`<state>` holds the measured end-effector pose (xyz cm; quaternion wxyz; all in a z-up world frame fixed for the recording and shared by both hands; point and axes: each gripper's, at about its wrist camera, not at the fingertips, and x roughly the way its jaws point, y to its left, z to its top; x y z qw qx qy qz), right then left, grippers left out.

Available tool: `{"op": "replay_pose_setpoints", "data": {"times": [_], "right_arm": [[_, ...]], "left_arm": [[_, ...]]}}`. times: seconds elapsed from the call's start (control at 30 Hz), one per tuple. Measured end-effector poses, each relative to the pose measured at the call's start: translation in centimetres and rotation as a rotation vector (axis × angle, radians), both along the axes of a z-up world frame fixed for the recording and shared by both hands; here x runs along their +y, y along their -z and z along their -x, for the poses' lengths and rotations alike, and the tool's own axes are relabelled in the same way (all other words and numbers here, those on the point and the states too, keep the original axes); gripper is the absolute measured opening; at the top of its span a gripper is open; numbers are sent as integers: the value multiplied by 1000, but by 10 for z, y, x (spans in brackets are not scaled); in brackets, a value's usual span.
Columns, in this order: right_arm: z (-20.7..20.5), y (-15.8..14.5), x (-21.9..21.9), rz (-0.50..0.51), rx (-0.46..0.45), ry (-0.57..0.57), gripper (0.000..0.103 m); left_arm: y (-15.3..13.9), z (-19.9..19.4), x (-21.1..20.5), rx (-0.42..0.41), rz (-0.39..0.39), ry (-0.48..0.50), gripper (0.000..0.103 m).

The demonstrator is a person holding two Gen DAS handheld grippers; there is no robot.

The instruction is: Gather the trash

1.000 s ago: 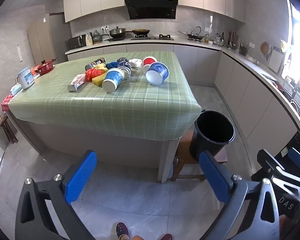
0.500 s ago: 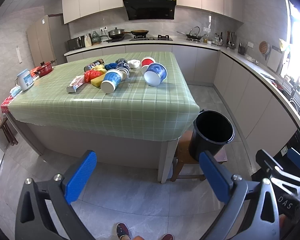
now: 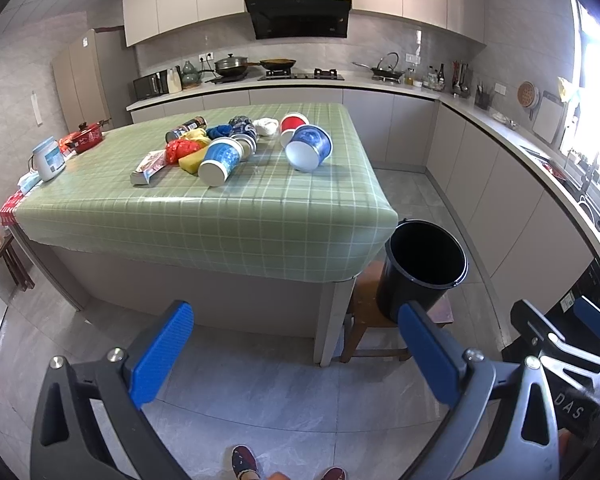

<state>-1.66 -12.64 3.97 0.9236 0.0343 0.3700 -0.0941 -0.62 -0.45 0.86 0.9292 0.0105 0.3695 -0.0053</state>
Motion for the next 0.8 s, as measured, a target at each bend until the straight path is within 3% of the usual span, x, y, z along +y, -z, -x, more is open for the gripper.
{"op": "replay_pose_setpoints", "data": {"times": [0.8], "right_arm": [[-1,-1,-6,9,-8,37,103]], "left_arm": [[1,-4,-2,1,-3,4,103]]}}
